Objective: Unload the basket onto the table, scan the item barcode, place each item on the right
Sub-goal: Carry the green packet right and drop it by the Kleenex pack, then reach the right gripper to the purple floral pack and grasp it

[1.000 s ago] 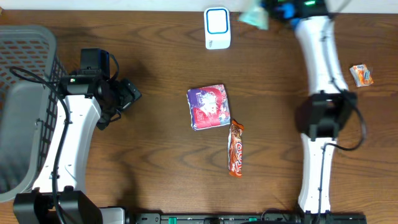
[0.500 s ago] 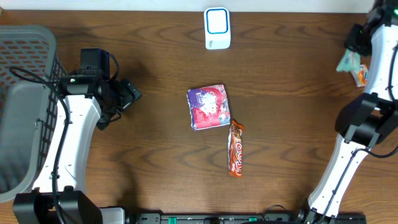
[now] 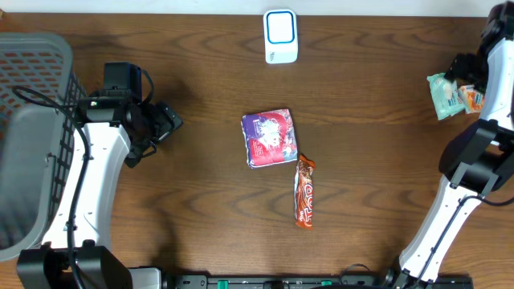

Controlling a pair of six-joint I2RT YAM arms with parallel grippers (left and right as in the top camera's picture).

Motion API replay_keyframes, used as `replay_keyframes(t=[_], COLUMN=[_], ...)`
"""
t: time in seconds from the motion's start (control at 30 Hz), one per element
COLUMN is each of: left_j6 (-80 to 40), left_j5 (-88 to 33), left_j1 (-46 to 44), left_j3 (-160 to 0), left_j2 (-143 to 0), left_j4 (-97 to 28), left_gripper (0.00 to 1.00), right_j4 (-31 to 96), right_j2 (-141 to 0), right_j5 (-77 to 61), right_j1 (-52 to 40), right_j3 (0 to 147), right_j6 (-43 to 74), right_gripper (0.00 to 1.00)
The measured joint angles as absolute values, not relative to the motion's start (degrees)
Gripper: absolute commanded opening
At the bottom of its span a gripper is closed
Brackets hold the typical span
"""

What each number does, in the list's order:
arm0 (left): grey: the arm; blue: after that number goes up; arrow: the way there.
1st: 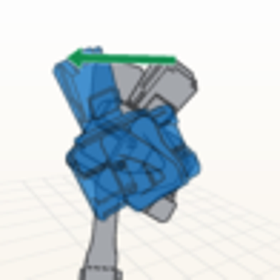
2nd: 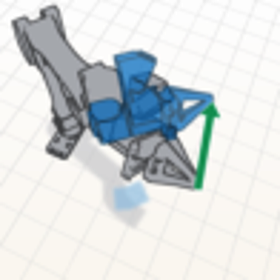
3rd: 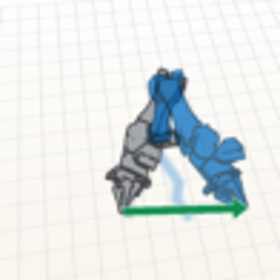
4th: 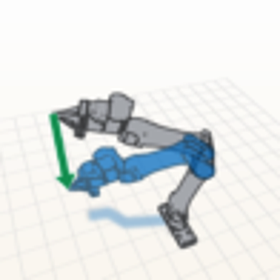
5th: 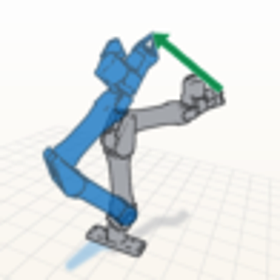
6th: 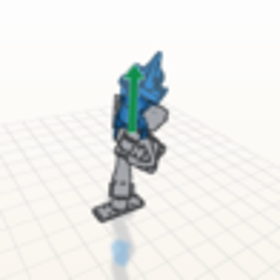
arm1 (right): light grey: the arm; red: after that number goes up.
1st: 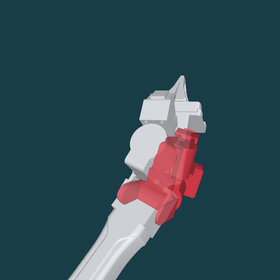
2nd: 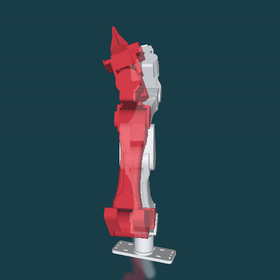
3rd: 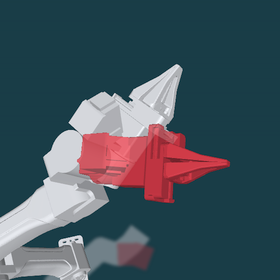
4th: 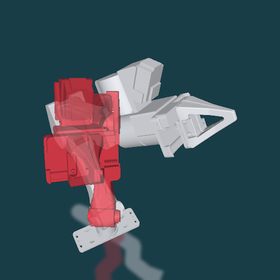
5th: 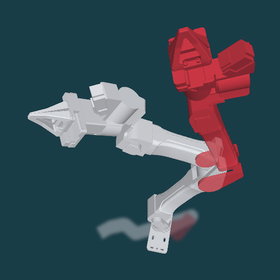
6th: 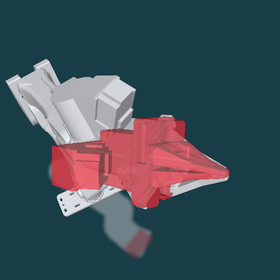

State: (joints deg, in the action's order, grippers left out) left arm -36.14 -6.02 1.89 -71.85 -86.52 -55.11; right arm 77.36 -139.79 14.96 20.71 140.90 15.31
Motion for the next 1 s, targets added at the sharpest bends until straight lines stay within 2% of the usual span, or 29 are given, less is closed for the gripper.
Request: replay_keyframes(t=[0.2,0.37,0.43,0.47,0.57,0.77,1.0], left_j6=[-36.14,-36.14,-36.14,-36.14,-36.14,-36.14,-36.14], left_j5=[-6.02,-6.04,-6.02,-6.02,-6.04,-6.04,-6.02], left_j1=[1.89,1.89,1.89,1.89,1.89,1.89,1.89], left_j3=[-71.85,-71.85,-71.85,-71.85,-71.85,-71.85,-71.85], left_j2=[-86.52,-86.52,-86.52,-86.52,-86.52,-86.52,-86.52], left_j4=[-55.11,-55.11,-55.11,-55.09,-55.11,-55.11,-55.11], left_gripper=[0.98,0.98,0.98,0.98,0.98,0.98,0.98], right_j4=[79.18,88.97,91.81,92.75,92.16,83.20,76.47], right_j2=[-128.97,-123.35,-123.39,-123.76,-124.84,-126.43,-126.65], right_j5=[0.19,-17.65,-21.04,-21.93,-21.58,-18.48,-18.57], right_j1=[14.26,4.62,0.23,-2.63,-9.78,-22.31,-24.08], right_j3=[142.50,144.18,143.63,142.58,138.15,124.53,112.01], right_j6=[15.64,10.00,7.42,6.09,3.97,4.40,5.65], right_gripper=[0.99,0.93,0.95,0.99,0.99,0.99,0.99])
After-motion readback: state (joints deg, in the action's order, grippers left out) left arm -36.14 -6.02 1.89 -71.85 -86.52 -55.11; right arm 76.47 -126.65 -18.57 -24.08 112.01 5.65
